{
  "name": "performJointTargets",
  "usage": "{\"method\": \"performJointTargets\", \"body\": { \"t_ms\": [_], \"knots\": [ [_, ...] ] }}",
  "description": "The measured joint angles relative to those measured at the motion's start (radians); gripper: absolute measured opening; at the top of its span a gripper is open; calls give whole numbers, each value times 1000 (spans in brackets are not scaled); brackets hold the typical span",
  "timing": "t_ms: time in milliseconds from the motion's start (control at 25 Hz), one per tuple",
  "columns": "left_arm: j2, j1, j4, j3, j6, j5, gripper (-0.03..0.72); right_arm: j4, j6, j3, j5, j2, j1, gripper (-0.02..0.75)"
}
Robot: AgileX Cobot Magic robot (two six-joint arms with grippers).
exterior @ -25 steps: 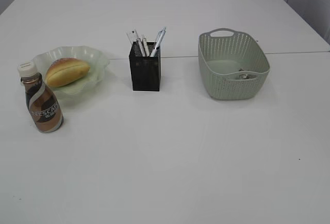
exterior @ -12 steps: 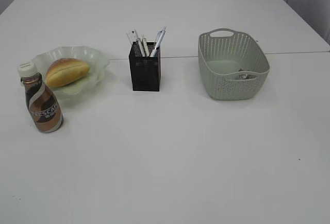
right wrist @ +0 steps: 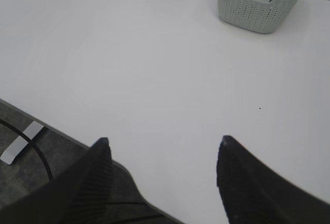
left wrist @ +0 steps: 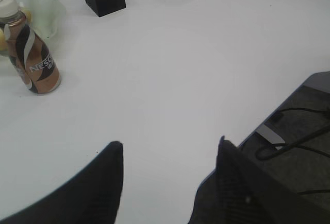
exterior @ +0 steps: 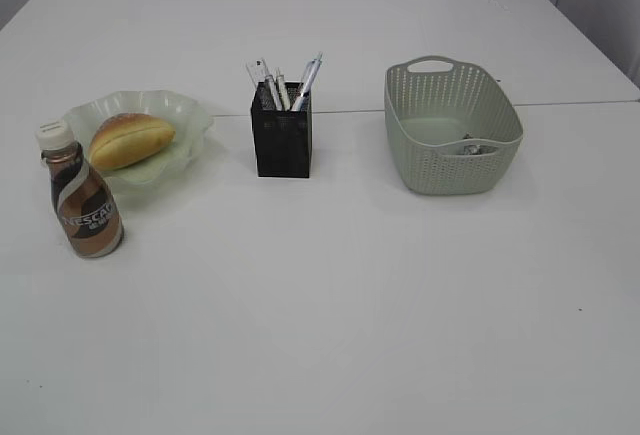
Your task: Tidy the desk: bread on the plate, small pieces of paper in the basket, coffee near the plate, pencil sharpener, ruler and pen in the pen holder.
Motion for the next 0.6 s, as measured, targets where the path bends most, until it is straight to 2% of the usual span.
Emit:
{"method": "performJointTargets", "body": {
  "t_ms": [600],
  "knots": [
    [-2,0,0,0,1,-5,423,-4,20,2,0,-2,0,471]
  ]
}}
